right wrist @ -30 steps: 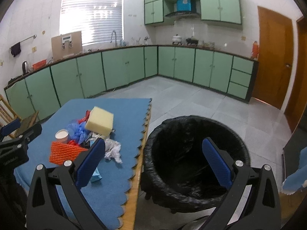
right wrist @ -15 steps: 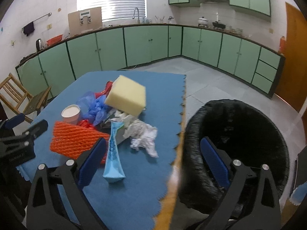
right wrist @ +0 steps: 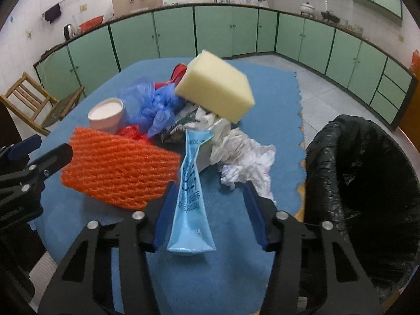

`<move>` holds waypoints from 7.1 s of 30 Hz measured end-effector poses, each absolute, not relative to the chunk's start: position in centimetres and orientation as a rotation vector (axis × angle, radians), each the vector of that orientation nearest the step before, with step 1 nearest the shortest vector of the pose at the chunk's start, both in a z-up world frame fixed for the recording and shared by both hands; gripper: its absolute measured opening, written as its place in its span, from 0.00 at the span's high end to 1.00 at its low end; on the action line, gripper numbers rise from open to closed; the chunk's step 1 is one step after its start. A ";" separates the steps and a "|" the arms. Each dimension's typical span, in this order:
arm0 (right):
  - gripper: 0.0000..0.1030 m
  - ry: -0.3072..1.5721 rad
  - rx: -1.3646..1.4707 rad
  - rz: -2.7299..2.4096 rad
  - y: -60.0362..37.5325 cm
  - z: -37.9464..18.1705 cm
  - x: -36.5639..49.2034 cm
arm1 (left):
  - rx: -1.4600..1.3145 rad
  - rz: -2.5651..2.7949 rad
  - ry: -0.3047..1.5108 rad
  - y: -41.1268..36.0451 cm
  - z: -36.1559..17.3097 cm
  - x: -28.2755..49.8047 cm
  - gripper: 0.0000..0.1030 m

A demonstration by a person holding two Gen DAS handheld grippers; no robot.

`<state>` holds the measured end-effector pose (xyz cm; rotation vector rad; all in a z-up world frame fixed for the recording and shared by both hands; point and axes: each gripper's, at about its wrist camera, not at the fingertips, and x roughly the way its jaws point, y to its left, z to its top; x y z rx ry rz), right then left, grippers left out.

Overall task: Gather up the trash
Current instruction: 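Grasp the orange foam net with the left tool while the right tool grasps the light blue tube, then carry the net and tube over the black bin and open both tools, then grasp the white paper cup with the left tool while the right tool grasps the yellow sponge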

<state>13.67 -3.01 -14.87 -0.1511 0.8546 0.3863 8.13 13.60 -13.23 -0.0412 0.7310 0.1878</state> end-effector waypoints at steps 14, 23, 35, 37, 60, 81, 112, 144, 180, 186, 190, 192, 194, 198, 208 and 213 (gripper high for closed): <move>0.78 0.882 -0.167 0.474 -1.8 -16.2 14.3 | -0.060 0.097 0.785 12.9 -15.4 9.7 0.28; 0.78 0.877 -0.169 0.471 -2.7 -15.6 13.7 | -0.126 -0.015 0.866 12.1 -17.1 10.4 0.72; 0.79 0.828 -0.136 0.457 -5.1 -13.0 12.5 | -0.122 -0.028 0.785 11.7 -13.9 8.3 0.91; 0.99 0.817 -0.130 0.467 -5.4 -12.4 12.2 | -0.119 -0.026 0.763 11.6 -12.7 7.7 0.91; 0.59 0.923 -0.035 0.424 -7.4 -13.8 12.2 | -0.080 -0.037 0.779 10.1 -13.0 6.5 0.91; 0.89 0.915 -0.078 0.453 -4.6 -12.8 12.3 | -0.101 -0.028 0.762 11.0 -13.1 6.4 0.91; 0.88 0.769 0.092 -0.014 -30.6 -11.8 16.0 | 0.006 -0.459 0.724 -13.7 -11.8 19.2 0.91; 0.07 0.623 0.042 0.248 -13.6 -8.7 18.2 | 0.025 0.048 0.553 6.5 -8.1 14.5 0.43; 0.07 0.713 0.029 0.374 -3.1 -12.5 23.1 | -0.093 0.164 0.624 14.5 -13.3 13.6 0.51; 0.07 0.756 0.059 0.364 -2.3 -13.2 24.3 | -0.082 0.178 0.599 14.9 -12.6 14.2 0.51; 0.07 0.788 0.098 0.369 -2.5 -13.7 25.0 | -0.088 0.179 0.607 15.3 -12.8 14.8 0.51; 0.17 0.797 0.106 0.385 -2.5 -13.8 25.1 | -0.093 0.178 0.610 15.4 -13.0 14.9 0.51; 0.21 0.800 0.097 0.402 -2.4 -13.6 25.1 | -0.092 0.178 0.609 15.5 -13.0 14.8 0.51; 0.24 0.763 0.085 0.421 -2.5 -12.6 24.4 | -0.092 0.177 0.601 15.7 -12.7 14.8 0.51; 0.25 0.664 0.060 0.436 -4.0 -8.7 22.2 | -0.082 0.159 0.550 14.8 -10.1 14.6 0.51; 0.25 0.620 0.052 0.415 -5.6 -6.8 21.1 | -0.078 0.125 0.523 13.5 -8.5 14.5 0.51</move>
